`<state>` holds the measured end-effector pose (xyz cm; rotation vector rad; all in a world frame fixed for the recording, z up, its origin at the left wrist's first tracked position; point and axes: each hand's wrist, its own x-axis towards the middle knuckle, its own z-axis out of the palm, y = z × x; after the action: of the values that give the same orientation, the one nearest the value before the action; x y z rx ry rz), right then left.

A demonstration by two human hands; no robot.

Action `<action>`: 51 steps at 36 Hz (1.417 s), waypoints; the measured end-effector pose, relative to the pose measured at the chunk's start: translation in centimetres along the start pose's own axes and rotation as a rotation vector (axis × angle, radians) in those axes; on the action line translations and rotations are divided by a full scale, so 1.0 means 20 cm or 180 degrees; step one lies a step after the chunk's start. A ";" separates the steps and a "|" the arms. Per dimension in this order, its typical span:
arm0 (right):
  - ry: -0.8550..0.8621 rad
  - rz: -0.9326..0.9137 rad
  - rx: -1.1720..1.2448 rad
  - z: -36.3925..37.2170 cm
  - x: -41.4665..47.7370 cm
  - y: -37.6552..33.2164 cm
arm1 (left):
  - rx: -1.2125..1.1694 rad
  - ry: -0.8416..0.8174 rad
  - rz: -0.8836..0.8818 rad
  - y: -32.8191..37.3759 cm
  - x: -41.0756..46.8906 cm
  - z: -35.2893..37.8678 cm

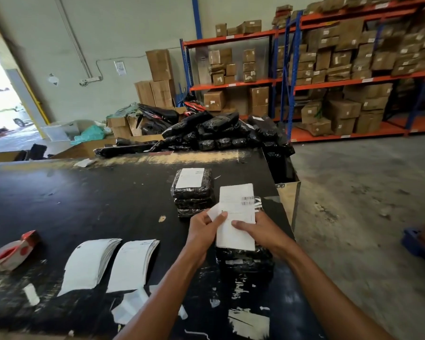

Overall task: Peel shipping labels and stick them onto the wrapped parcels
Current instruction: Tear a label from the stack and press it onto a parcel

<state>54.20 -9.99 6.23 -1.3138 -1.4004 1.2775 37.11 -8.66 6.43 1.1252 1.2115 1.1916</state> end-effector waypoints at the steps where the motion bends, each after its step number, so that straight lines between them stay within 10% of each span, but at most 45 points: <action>1: 0.0085 0.0032 -0.0003 -0.01 0.00 0.00 | 0.0068 0.0077 0.0041 -0.01 0.01 0.00; 9: 0.1128 0.0311 -0.0557 -0.11 0.11 0.04 | 0.0679 0.0177 0.0019 0.00 0.19 -0.01; 40: 0.1103 0.0562 -0.1823 -0.21 0.35 0.10 | 0.1424 0.0252 -0.0231 -0.15 0.51 0.04; 46: 0.1733 -0.0104 -0.2717 -0.18 0.32 -0.02 | 0.1601 0.0241 -0.0225 -0.13 0.51 0.04; 51: 0.0435 -0.0483 -0.3463 -0.07 0.42 -0.07 | 0.1677 0.0168 -0.0130 -0.12 0.51 0.04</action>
<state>54.19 -1.34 7.13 -1.8555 -2.1417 0.2328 37.90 1.45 3.36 1.4475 1.6373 0.8946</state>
